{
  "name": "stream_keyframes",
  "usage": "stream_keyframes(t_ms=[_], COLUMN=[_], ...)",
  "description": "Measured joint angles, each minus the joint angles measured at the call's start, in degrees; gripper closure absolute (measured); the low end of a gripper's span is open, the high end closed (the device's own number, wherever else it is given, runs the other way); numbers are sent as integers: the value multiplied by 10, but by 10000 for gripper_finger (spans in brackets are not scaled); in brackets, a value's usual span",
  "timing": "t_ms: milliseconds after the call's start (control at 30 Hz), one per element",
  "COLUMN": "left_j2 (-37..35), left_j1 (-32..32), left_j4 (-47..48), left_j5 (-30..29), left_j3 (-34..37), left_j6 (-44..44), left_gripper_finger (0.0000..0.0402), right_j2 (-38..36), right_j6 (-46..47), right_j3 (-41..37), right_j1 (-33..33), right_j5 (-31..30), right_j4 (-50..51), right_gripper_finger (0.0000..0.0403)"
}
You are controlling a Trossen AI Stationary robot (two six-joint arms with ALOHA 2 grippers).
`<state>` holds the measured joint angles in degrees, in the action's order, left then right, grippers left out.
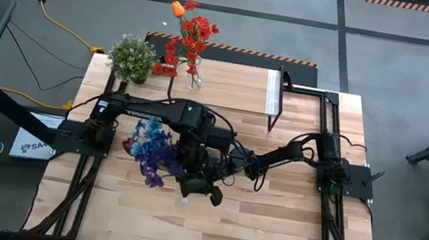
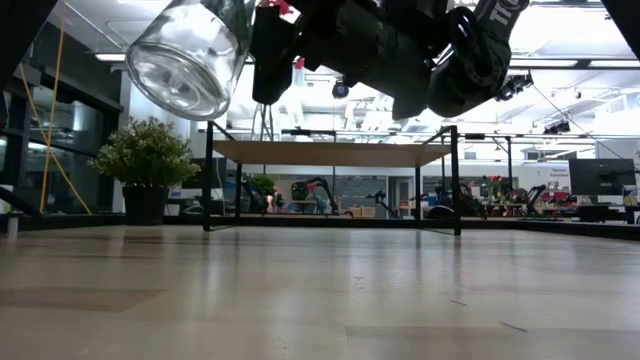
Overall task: Pick and place flowers into a vace then onto a shelf
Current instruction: Put the right transparent vase on the shelf
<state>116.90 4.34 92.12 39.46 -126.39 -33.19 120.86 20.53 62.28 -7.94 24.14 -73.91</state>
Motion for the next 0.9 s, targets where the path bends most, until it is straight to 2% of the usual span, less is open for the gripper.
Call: stream_keyframes(t_ms=[367, 467, 633, 900], left_j2=[0, 0, 0, 0], left_j1=[1, 1, 0, 0], left_j4=[10, -16, -32, -25], left_j5=[-54, -112, -174, -188], left_j3=[0, -2, -2, -1], left_j6=[47, 72, 87, 105], left_gripper_finger=[37, 35, 34, 37], right_j2=[0, 0, -1, -1], right_j6=[4, 8, 4, 4], right_j3=[0, 4, 3, 3], right_j1=[1, 1, 4, 12], right_j5=[0, -4, -16, -6], right_j4=[13, 11, 23, 31], right_gripper_finger=[239, 239, 239, 239])
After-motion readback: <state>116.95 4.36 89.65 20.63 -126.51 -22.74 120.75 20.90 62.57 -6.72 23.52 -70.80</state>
